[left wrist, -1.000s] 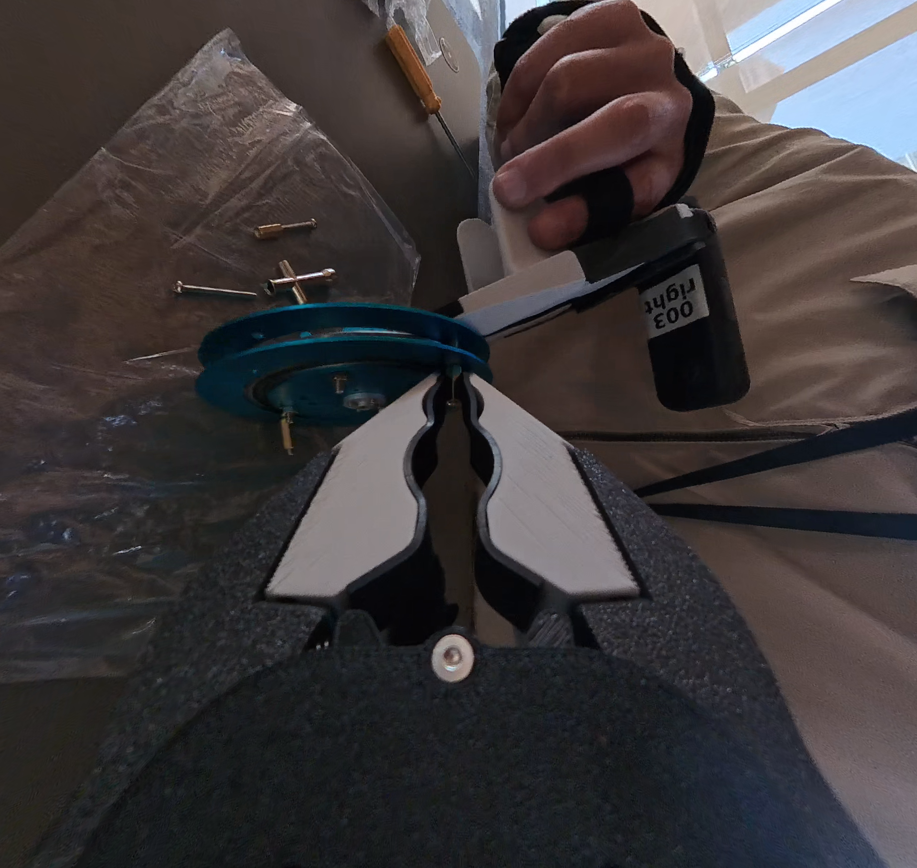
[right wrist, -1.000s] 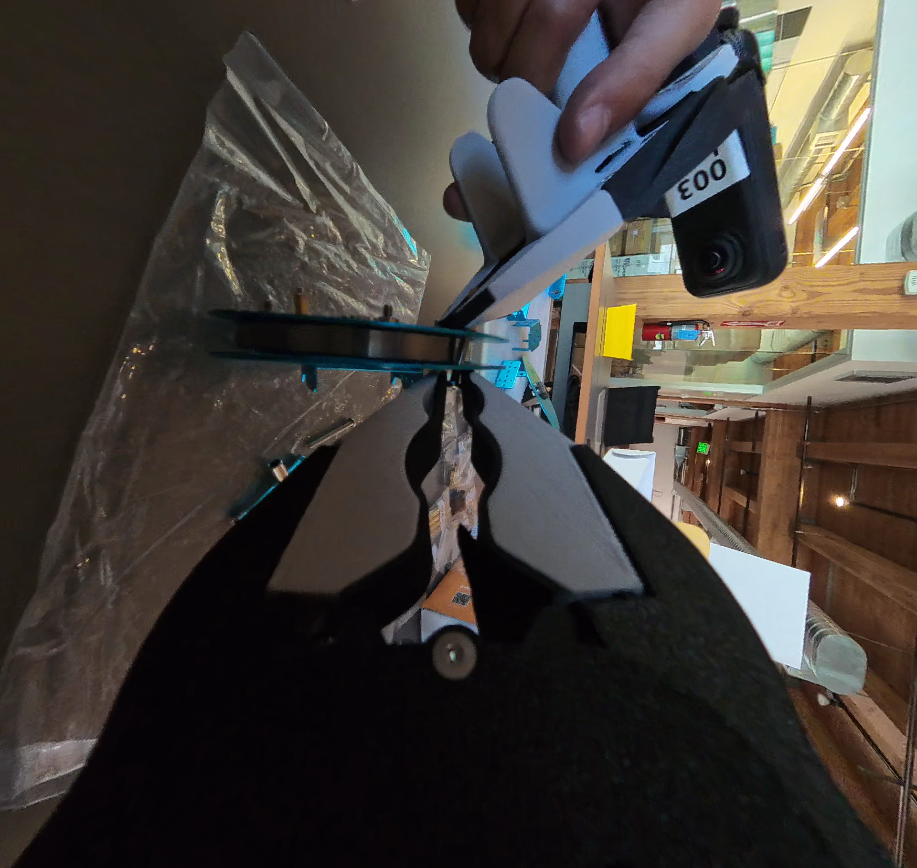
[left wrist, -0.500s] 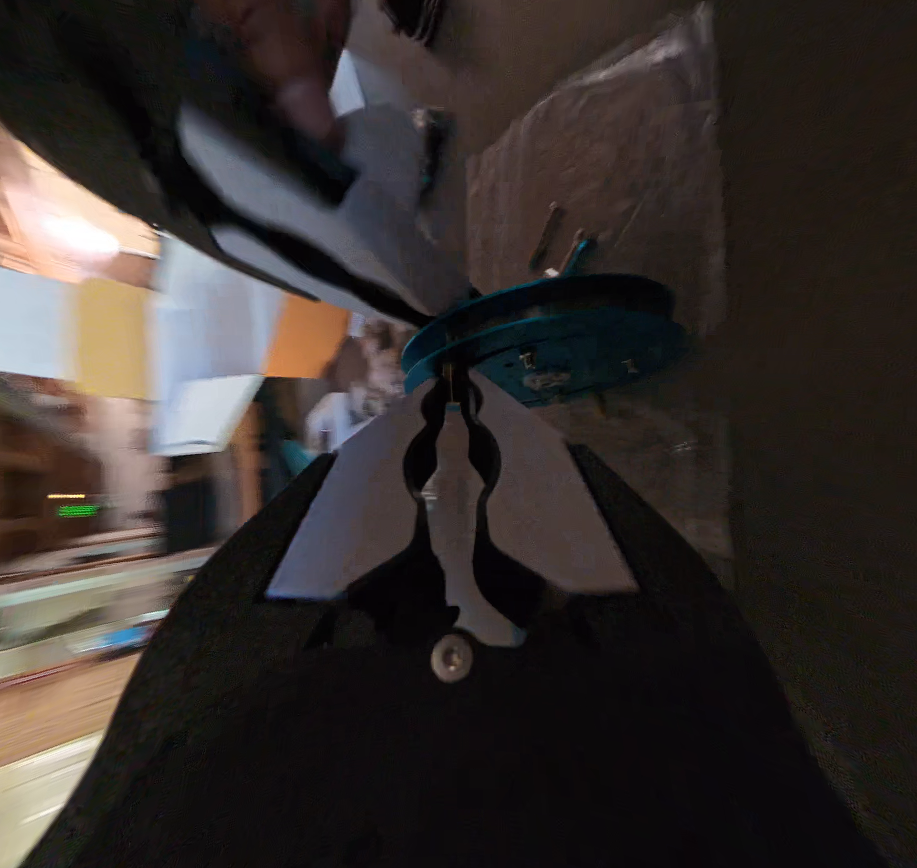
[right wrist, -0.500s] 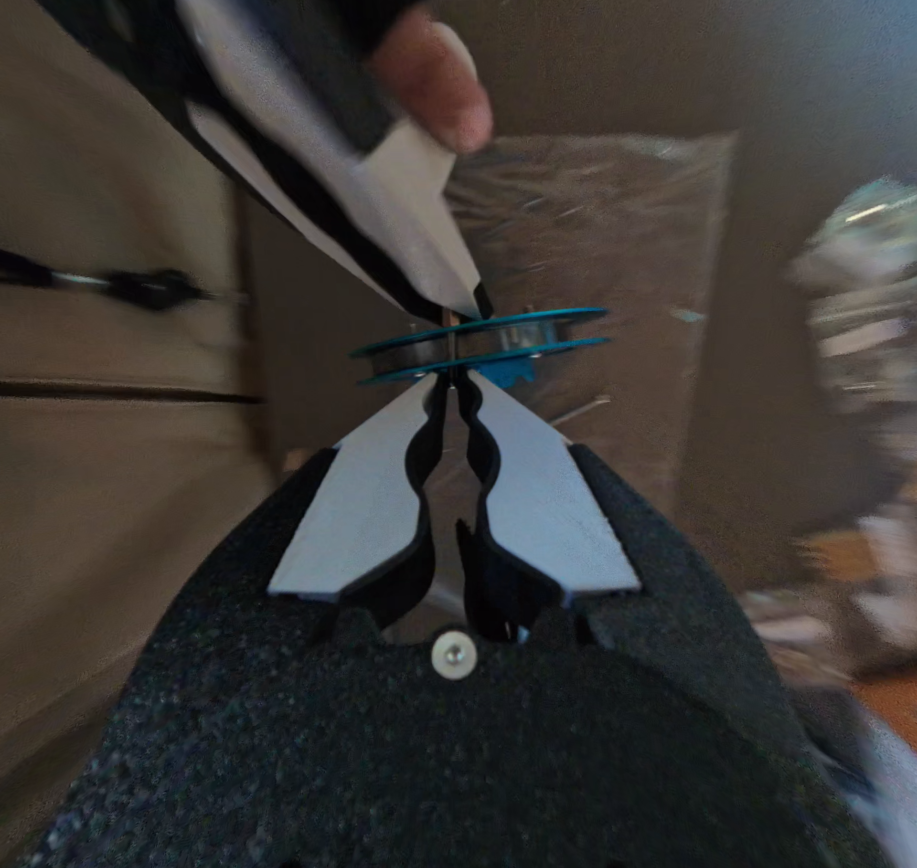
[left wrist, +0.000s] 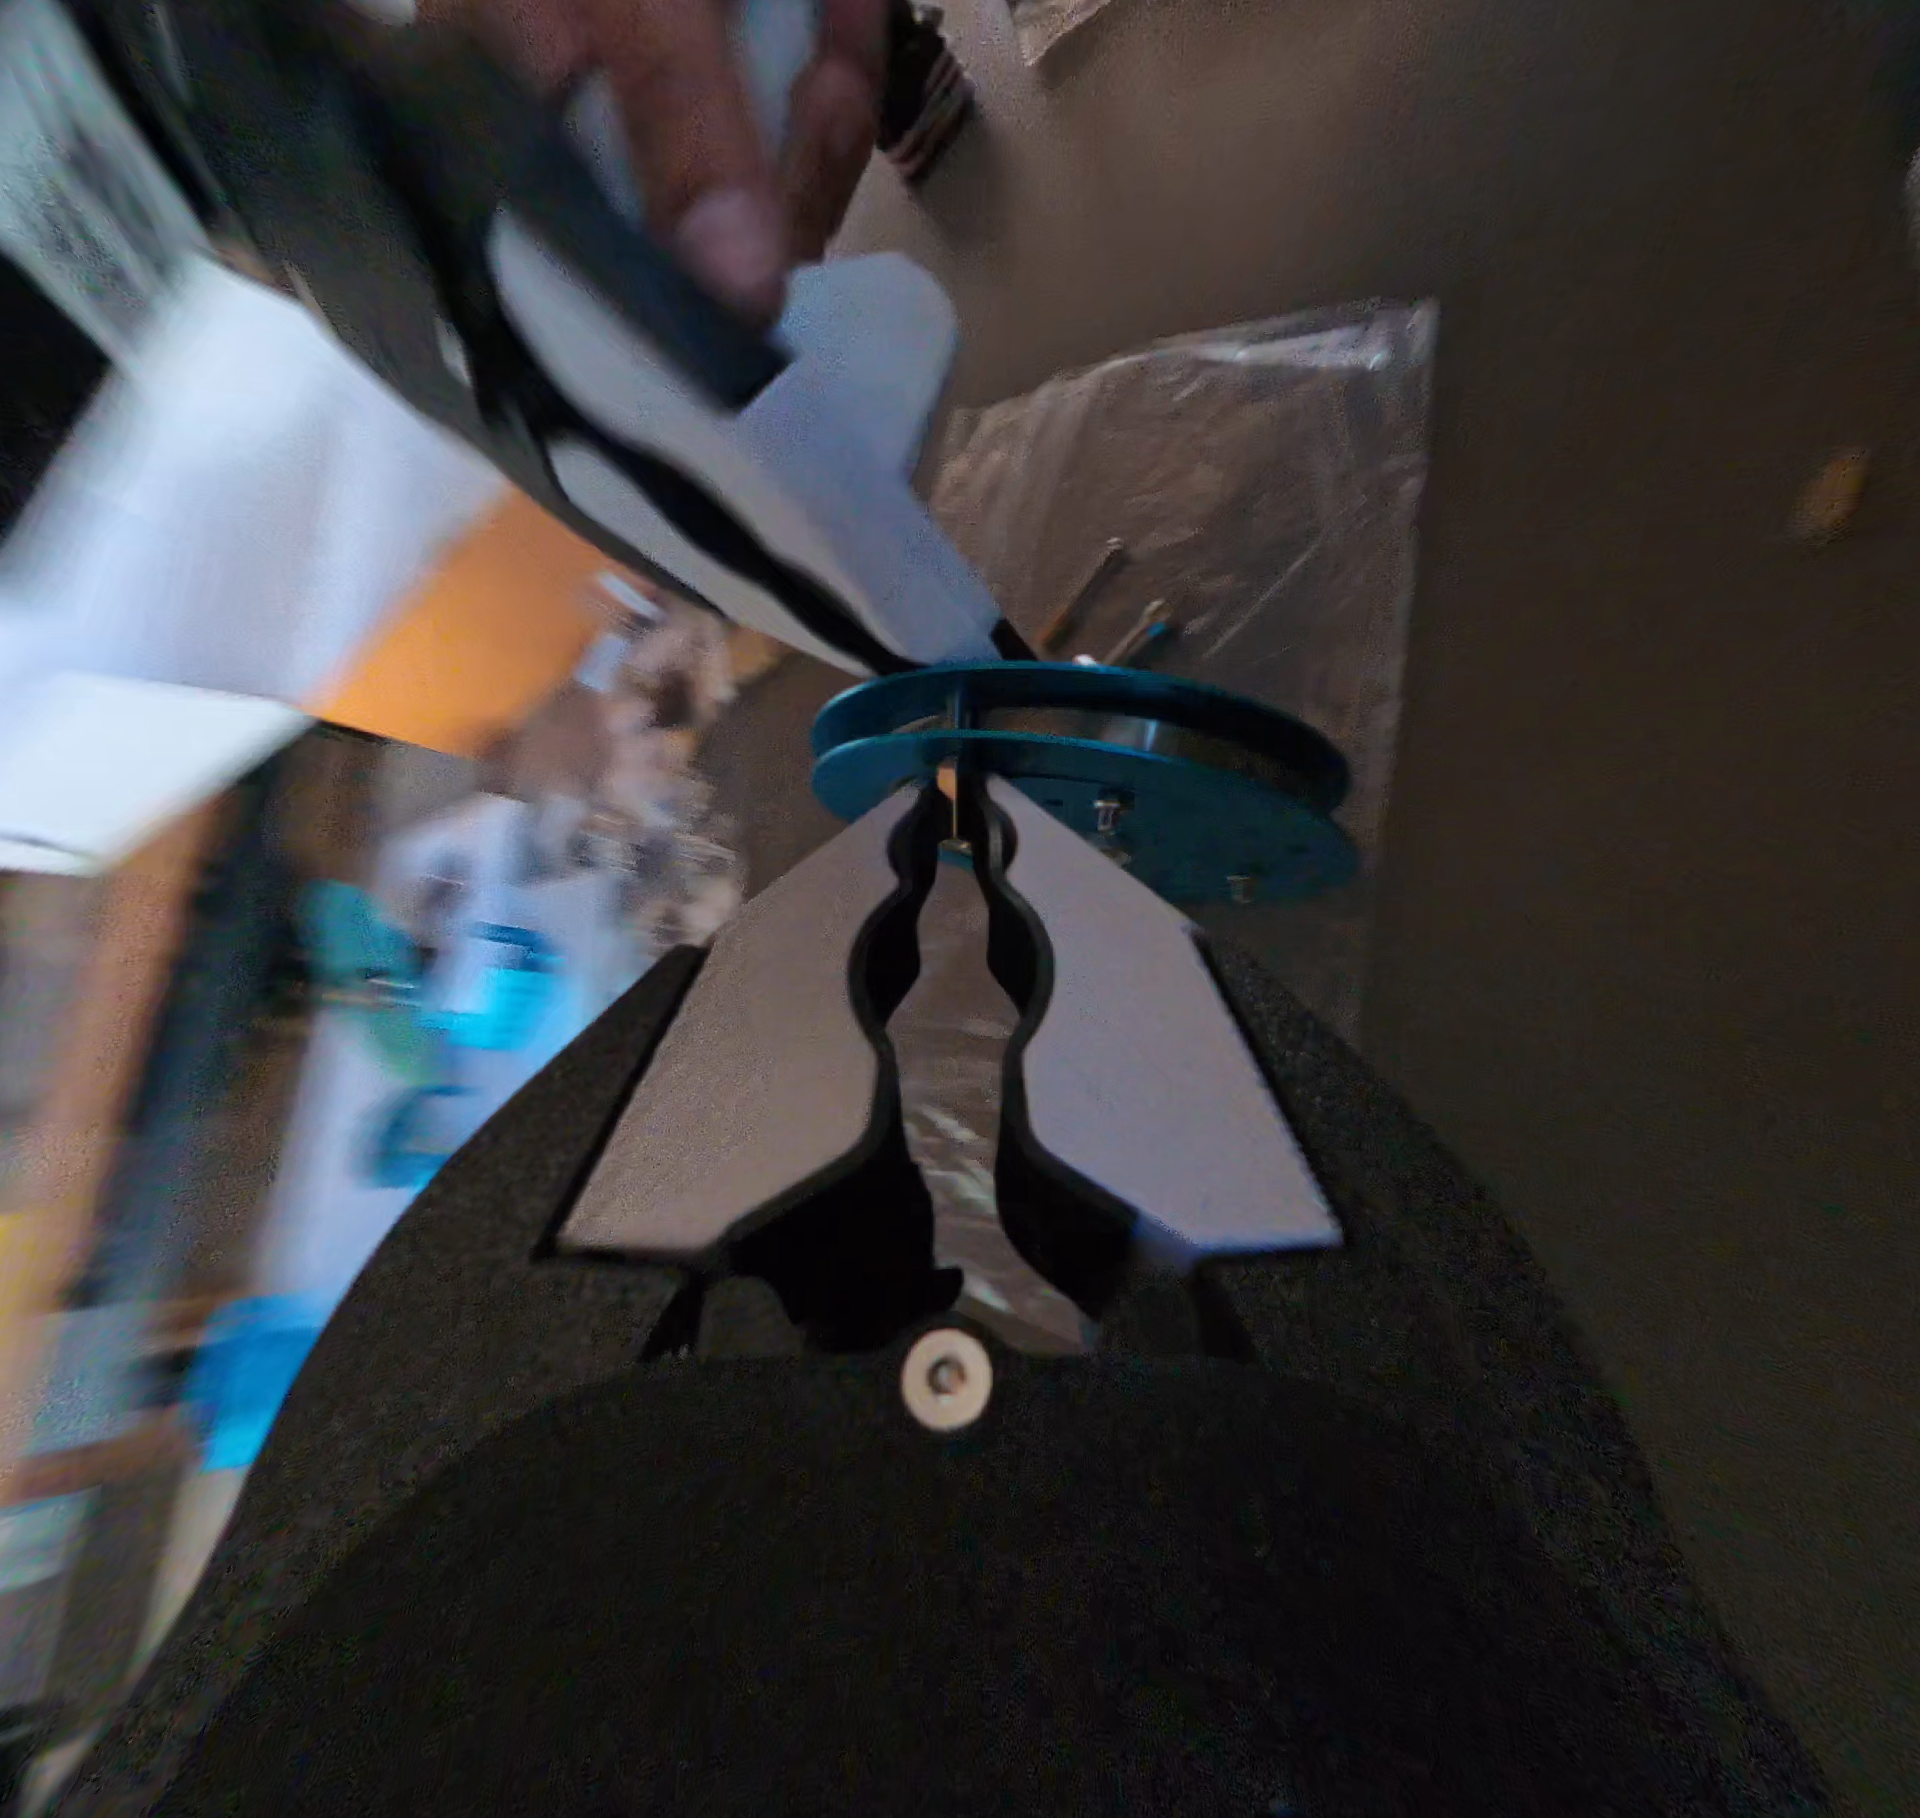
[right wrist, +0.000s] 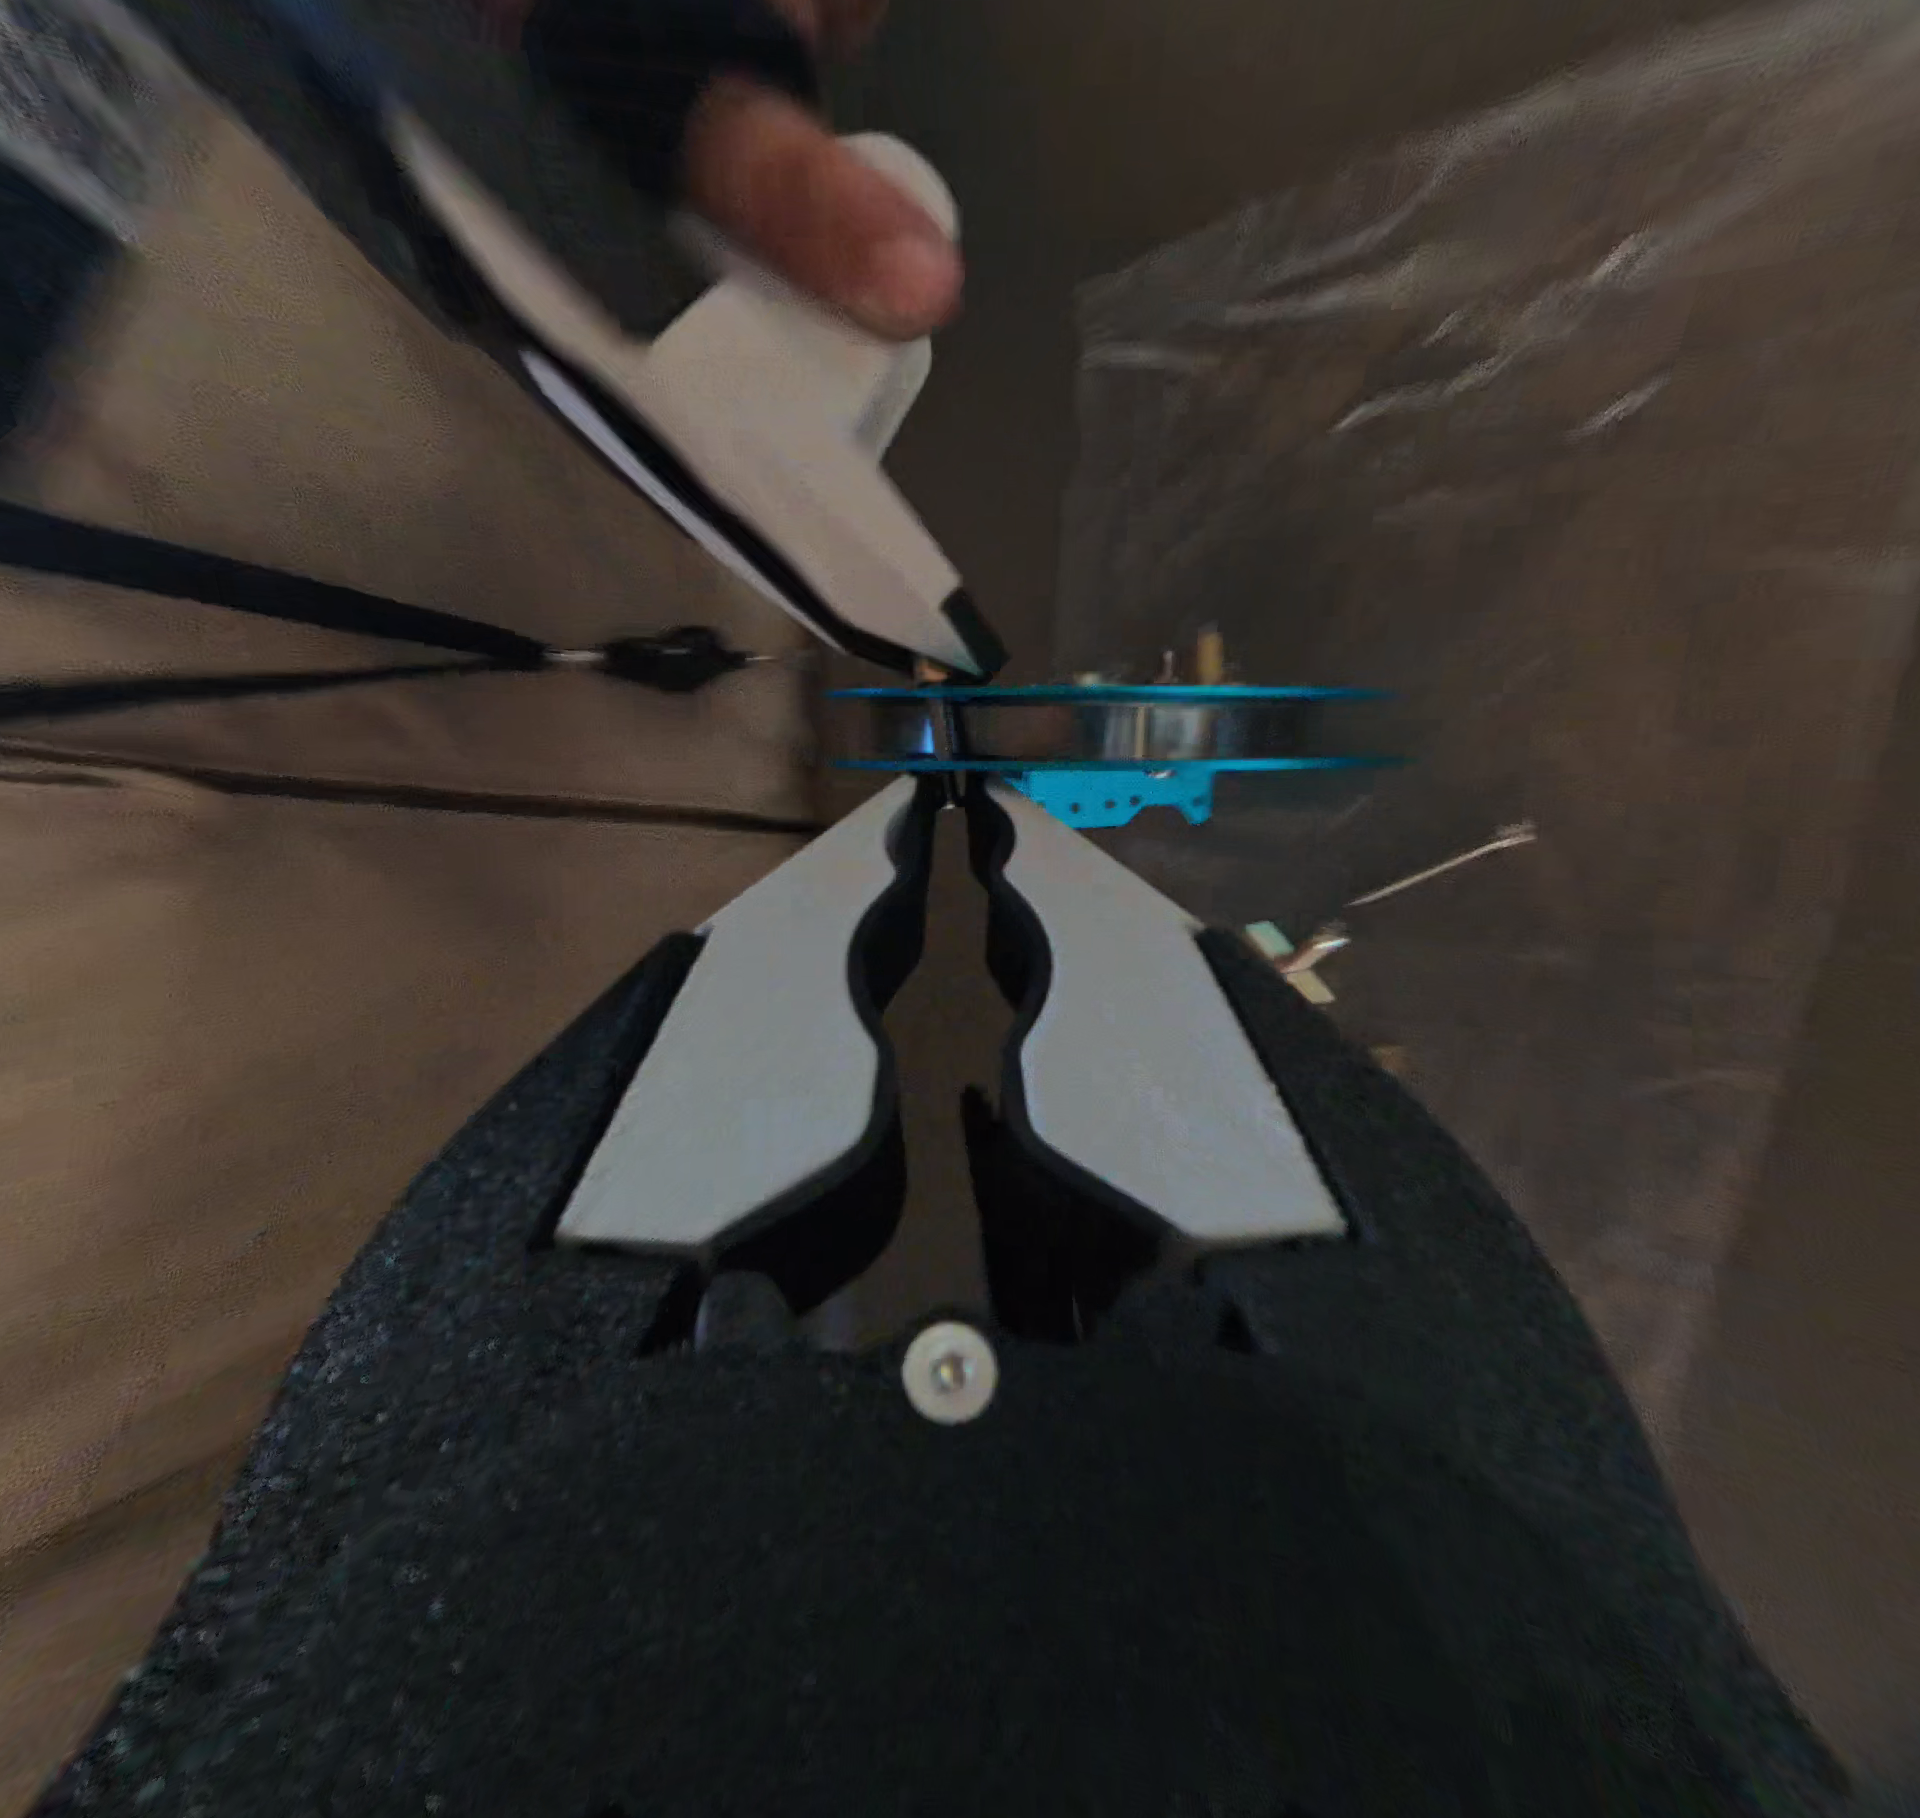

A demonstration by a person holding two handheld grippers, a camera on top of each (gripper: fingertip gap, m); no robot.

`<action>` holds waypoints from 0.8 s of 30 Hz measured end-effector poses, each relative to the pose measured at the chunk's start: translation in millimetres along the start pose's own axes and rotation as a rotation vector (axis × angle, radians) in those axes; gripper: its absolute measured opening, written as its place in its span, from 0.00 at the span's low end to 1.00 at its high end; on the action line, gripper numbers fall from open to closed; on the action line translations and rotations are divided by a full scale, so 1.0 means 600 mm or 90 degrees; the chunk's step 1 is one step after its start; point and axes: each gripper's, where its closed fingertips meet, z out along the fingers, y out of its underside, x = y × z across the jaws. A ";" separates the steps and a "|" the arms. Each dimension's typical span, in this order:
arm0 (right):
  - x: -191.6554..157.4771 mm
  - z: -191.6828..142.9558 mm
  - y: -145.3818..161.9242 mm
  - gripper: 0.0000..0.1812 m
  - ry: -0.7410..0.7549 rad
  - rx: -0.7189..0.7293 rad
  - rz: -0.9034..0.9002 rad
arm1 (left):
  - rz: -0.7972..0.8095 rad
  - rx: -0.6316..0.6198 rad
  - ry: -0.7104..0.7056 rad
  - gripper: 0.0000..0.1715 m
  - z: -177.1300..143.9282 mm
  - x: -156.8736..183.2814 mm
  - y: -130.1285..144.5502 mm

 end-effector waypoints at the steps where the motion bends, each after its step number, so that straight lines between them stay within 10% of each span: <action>1: 0.010 -0.004 -0.006 0.03 0.087 0.019 -0.078 | -0.087 -0.001 0.062 0.02 -0.001 -0.002 0.004; 6: 0.030 -0.009 -0.012 0.12 0.469 0.045 -0.374 | -0.448 0.016 0.340 0.02 -0.006 0.000 0.005; 14: 0.033 -0.035 -0.039 0.03 0.986 -0.007 -0.711 | -0.740 0.017 0.602 0.03 -0.013 0.005 -0.005; 19: 0.034 -0.033 -0.034 0.02 0.953 -0.052 -0.690 | -0.639 0.019 0.548 0.02 -0.011 0.005 -0.005; 24: 0.020 -0.011 -0.018 0.01 0.595 0.001 -0.431 | -0.139 -0.043 0.237 0.02 -0.009 0.018 0.004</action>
